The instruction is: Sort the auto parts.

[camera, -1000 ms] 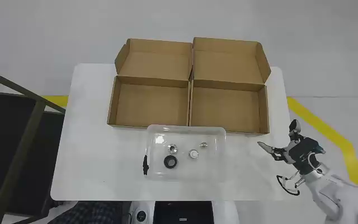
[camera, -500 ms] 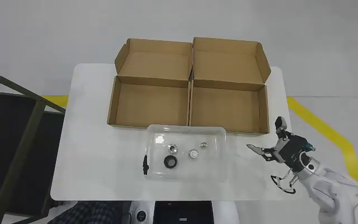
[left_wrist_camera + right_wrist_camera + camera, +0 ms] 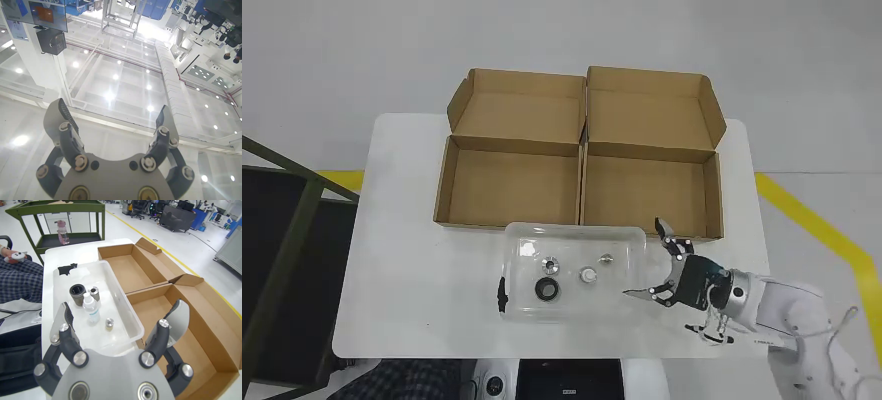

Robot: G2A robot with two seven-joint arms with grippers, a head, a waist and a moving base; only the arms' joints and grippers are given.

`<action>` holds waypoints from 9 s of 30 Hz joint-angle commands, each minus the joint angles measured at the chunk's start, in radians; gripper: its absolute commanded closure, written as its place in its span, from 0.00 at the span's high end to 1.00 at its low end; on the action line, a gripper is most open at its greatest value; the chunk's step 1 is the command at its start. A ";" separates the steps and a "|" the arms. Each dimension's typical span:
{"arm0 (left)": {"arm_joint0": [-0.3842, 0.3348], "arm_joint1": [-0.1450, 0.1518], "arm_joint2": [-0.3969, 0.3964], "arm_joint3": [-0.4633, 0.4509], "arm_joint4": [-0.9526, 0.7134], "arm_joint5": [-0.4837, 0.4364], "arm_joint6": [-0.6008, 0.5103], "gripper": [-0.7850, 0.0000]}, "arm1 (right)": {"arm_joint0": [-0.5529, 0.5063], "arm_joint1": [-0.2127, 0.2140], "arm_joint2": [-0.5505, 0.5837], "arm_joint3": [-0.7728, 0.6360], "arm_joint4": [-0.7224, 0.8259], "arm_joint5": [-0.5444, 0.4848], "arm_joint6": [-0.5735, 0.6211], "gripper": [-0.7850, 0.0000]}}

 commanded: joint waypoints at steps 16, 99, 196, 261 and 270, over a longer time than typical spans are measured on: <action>0.000 0.000 0.000 0.000 0.000 0.000 0.000 1.00 | 0.137 -0.005 -0.255 0.046 -0.060 0.035 0.184 1.00; 0.000 0.000 0.000 0.000 0.000 0.000 0.000 1.00 | 0.269 0.029 -0.252 0.146 0.288 0.113 -0.066 0.00; 0.000 0.000 0.000 0.000 0.000 0.000 0.000 1.00 | 0.711 -0.055 -0.515 0.744 0.117 0.359 0.041 0.33; 0.000 0.000 0.000 0.000 0.000 0.000 0.000 1.00 | 0.237 0.067 -0.314 -0.029 0.072 0.069 0.587 1.00; 0.000 0.000 0.000 0.000 0.000 0.000 0.000 1.00 | 0.248 0.071 -0.355 -0.018 0.028 0.086 0.625 1.00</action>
